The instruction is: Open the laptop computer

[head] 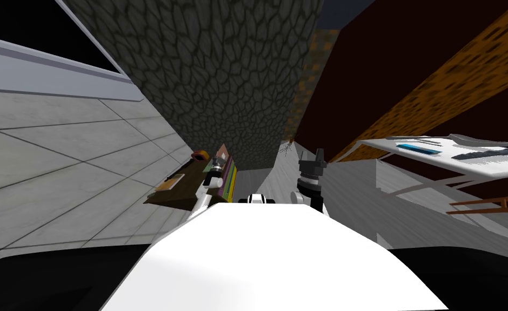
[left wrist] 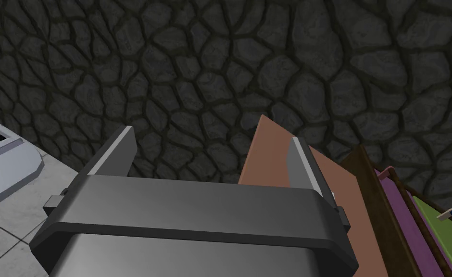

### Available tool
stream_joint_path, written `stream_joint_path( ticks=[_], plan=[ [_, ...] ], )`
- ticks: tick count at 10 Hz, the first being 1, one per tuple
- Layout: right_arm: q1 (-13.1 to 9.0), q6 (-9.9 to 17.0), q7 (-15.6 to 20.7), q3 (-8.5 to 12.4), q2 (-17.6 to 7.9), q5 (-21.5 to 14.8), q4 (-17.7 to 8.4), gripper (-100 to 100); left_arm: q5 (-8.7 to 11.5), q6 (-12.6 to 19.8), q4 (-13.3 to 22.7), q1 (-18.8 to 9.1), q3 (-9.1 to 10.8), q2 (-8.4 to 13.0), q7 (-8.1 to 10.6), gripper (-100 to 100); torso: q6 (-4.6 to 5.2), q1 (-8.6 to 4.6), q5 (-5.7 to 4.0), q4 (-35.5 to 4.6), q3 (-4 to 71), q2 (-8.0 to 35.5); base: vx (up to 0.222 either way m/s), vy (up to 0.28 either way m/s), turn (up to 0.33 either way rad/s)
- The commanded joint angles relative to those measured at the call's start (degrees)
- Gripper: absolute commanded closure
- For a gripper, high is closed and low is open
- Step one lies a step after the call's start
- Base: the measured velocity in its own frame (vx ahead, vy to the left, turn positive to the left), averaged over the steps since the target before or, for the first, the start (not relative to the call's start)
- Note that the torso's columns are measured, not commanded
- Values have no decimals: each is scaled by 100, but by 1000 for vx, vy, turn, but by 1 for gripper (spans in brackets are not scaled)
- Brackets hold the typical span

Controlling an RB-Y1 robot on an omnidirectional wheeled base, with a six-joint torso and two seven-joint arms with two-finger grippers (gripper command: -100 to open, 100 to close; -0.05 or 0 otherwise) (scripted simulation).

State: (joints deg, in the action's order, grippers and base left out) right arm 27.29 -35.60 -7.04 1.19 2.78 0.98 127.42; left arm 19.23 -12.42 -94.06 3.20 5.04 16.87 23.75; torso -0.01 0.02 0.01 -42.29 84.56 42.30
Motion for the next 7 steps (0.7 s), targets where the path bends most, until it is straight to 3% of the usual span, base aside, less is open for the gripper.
stream_joint_path(
  ticks=[1, 7],
  plan=[
    [0, 0, 0, 0, 0, 0, 0, 0, 135, 244, 359, -62, 73, 49, 27, -100, 1, -2, -1, -1, -3, 4, 0, 103, -57],
    [0, 0, 0, 0, 0, 0, 0, 0, 392, 733, 1070, -206, 225, 166, 86, -100, 0, 2, 0, 2, 4, -7, -1, 102, -50]
  ],
)
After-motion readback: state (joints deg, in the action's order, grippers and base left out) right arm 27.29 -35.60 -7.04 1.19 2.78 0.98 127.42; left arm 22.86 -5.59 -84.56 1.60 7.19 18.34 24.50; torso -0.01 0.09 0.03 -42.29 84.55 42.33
